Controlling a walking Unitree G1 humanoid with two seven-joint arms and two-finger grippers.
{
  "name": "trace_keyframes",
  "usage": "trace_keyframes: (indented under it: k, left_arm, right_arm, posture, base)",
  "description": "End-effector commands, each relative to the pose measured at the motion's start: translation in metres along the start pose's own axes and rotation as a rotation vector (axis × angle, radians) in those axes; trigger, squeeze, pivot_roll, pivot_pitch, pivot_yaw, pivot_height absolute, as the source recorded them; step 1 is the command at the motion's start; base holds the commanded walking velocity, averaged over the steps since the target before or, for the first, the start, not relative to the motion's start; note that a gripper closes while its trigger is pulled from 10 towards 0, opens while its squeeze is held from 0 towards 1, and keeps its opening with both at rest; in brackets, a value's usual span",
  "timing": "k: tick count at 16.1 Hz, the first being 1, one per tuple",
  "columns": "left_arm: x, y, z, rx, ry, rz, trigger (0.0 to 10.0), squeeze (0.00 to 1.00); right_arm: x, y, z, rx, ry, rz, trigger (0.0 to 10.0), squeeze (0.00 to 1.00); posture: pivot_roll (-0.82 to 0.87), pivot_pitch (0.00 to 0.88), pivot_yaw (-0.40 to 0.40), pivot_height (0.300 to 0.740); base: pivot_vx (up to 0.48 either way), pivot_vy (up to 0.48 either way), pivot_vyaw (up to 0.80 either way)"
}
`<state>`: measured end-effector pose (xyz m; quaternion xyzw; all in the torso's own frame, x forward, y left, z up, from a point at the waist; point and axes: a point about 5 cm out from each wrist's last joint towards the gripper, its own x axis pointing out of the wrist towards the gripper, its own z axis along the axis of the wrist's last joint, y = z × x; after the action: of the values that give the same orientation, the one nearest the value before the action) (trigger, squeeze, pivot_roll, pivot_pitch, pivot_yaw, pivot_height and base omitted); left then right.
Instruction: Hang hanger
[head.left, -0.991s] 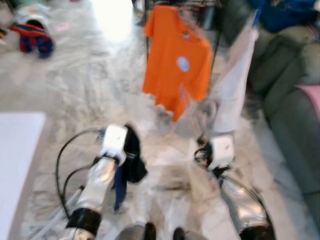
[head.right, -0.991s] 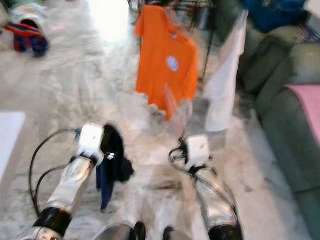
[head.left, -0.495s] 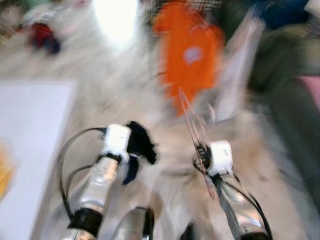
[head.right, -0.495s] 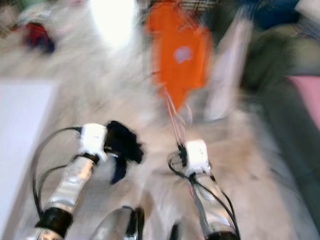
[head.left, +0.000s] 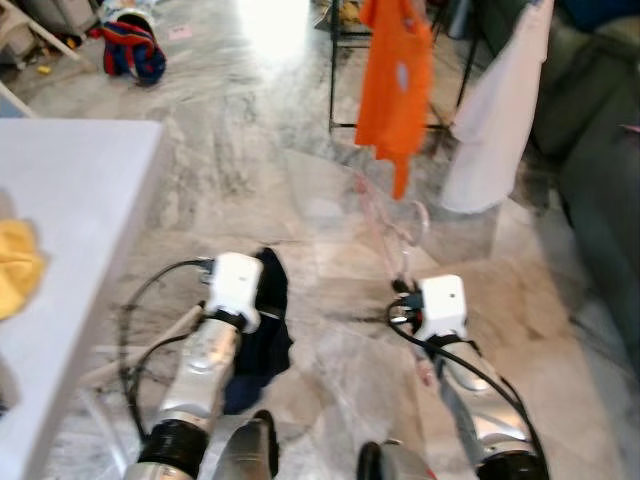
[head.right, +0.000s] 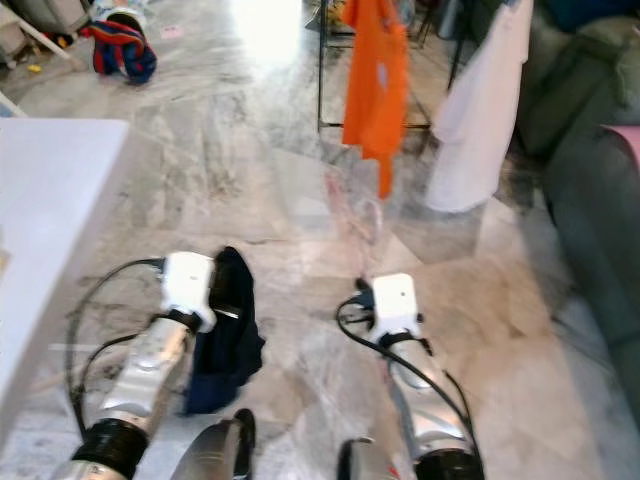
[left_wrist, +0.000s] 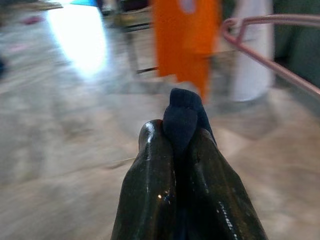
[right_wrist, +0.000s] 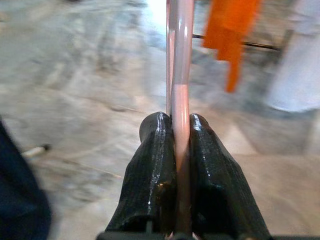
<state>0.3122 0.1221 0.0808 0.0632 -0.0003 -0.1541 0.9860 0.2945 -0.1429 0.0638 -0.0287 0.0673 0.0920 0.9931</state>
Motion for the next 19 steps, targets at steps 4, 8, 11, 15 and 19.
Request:
trace_keyframes:
  k: [4, 8, 11, 15, 19]
  left_arm:
    - [0.0, 0.01, 0.006, 0.002, -0.023, 0.007, 10.0, 0.0]
    - [0.0, 0.012, 0.011, 0.025, -0.049, 0.003, 10.0, 0.0]
    - [0.007, 0.025, 0.025, 0.188, -0.094, -0.008, 10.0, 0.0]
    - [0.019, 0.05, 0.054, 0.445, -0.156, -0.015, 10.0, 0.0]
    - [0.023, 0.055, 0.056, 0.567, -0.149, -0.051, 10.0, 0.0]
  right_arm:
    - [0.001, 0.004, -0.002, 0.011, 0.004, 0.002, 10.0, 0.0]
    - [-0.002, -0.001, -0.003, -0.01, 0.014, 0.018, 10.0, 0.0]
    - [-0.007, -0.014, -0.009, -0.076, 0.066, 0.067, 10.0, 0.0]
    - [-0.018, -0.037, 0.003, -0.218, 0.082, 0.212, 10.0, 0.0]
    - [-0.03, -0.048, 0.027, -0.323, 0.09, 0.43, 10.0, 0.0]
  posture:
    - [0.05, 0.216, -0.015, 0.74]
    - [0.05, 0.223, -0.02, 0.74]
    - [0.05, 0.238, -0.026, 0.74]
    - [0.04, 0.255, -0.028, 0.74]
    - [0.02, 0.267, -0.024, 0.74]
  base:
    - [0.0, 0.0, 0.0]
    - [0.0, 0.0, 0.0]
    - [0.0, 0.0, 0.0]
    - [0.0, 0.0, 0.0]
    - [0.0, 0.0, 0.0]
